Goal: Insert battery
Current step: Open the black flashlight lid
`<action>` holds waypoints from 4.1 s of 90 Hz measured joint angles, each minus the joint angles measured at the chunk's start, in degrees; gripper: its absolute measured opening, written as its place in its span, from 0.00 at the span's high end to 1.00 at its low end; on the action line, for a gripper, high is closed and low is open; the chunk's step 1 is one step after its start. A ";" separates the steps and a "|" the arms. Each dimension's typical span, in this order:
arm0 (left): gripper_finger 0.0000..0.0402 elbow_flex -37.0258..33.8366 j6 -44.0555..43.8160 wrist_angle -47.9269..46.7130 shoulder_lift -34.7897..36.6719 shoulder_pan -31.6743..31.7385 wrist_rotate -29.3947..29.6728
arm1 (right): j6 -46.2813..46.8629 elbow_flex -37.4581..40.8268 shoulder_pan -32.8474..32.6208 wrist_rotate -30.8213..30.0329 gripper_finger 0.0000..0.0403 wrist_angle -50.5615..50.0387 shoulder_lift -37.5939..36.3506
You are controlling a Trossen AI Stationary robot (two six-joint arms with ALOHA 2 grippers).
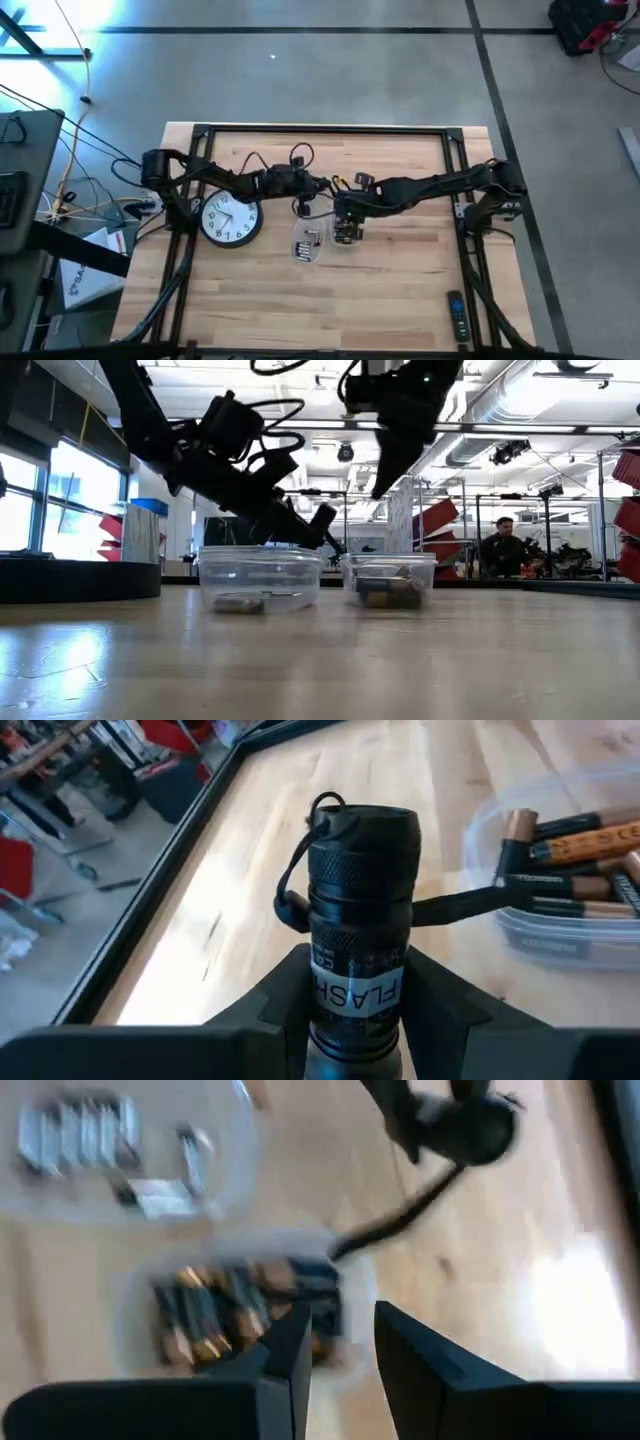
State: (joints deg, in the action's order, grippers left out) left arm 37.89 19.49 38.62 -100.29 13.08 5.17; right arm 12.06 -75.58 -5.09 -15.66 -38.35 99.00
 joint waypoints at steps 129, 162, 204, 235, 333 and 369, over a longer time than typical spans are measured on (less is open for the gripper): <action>0.76 -19.25 -2.93 3.23 28.35 4.16 3.54 | -1.44 -26.72 0.02 13.33 0.81 -20.22 30.36; 0.76 -19.25 -3.45 2.64 28.30 4.16 2.95 | 0.15 -19.59 0.79 9.25 0.81 -30.90 27.66; 0.76 -19.25 -4.02 2.88 28.30 4.11 0.93 | 15.84 16.46 5.77 8.43 0.81 -19.97 1.89; 0.76 -19.23 -3.98 5.27 28.30 2.75 -8.32 | 28.01 29.92 9.74 5.49 0.81 -19.41 -14.36; 0.76 1.52 -20.21 46.12 -26.59 -9.11 -13.02 | 9.85 23.24 5.54 6.38 0.81 26.60 -16.70; 0.76 3.91 -21.90 51.01 -32.00 -8.37 -13.02 | 7.76 23.24 3.61 5.81 0.81 29.93 -13.57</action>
State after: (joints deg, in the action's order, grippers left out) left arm 41.80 -2.42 89.62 -132.29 4.71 -7.86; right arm 19.83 -52.34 -1.48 -9.85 -8.43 85.43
